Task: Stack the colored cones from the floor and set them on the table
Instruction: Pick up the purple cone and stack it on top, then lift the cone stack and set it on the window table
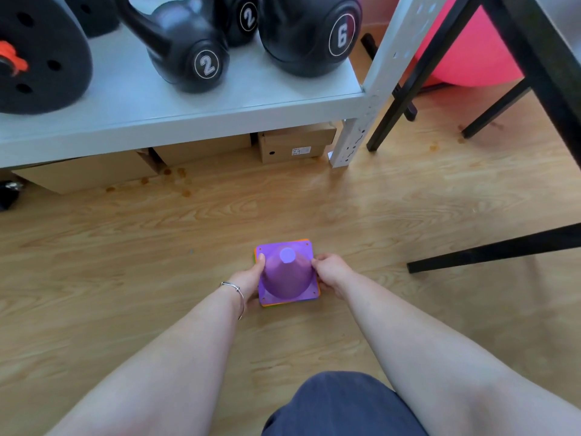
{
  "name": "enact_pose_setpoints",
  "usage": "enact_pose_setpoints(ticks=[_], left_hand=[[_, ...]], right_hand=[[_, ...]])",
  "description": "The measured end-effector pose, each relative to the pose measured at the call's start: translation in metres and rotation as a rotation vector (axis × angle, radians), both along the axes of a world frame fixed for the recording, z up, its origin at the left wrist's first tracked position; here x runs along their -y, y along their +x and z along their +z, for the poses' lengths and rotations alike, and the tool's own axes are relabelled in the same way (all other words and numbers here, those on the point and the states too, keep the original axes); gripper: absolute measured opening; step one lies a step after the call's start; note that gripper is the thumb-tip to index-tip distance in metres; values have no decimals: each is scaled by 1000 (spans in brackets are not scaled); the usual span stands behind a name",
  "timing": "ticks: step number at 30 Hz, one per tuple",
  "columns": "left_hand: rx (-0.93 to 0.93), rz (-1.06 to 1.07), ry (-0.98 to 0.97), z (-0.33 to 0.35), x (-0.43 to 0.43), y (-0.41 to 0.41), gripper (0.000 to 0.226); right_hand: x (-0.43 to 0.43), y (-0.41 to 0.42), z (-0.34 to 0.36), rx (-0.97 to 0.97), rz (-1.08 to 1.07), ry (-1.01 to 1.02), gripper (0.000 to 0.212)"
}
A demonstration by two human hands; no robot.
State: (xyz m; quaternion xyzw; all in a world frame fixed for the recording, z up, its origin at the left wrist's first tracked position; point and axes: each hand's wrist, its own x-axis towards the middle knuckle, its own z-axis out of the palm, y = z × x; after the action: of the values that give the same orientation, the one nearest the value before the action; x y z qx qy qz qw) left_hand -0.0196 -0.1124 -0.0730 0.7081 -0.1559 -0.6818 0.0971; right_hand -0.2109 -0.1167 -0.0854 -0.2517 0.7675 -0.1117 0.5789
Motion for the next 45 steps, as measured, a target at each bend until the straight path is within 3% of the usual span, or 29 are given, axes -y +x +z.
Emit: enact_pose_setpoints(ticks=[8, 14, 17, 21, 27, 32, 39, 45], left_hand=[[-7, 76, -41, 6, 1, 5, 61], [140, 175, -294, 32, 6, -2, 31], [209, 201, -346, 74, -3, -1, 32], [177, 175, -382, 152, -14, 9, 25], [-14, 266, -412, 294, -18, 23, 13], [-188, 322, -385, 428, -37, 22, 30], [-216, 282, -552, 605, -77, 9, 40], [-163, 182, -704, 742, -90, 5, 37]], right_hand=[[3, 3, 1, -36, -40, -56, 22], [7, 16, 40, -40, -173, -166, 14], [-5, 29, 85, -22, -239, -178, 10], [-16, 37, 165, 22, -310, -222, 16], [-38, 39, 290, 141, -424, -367, 17], [-67, 24, 414, 289, -514, -417, 19], [-107, 11, 594, 367, -501, -568, 10], [-111, 9, 727, 387, -427, -668, 38]])
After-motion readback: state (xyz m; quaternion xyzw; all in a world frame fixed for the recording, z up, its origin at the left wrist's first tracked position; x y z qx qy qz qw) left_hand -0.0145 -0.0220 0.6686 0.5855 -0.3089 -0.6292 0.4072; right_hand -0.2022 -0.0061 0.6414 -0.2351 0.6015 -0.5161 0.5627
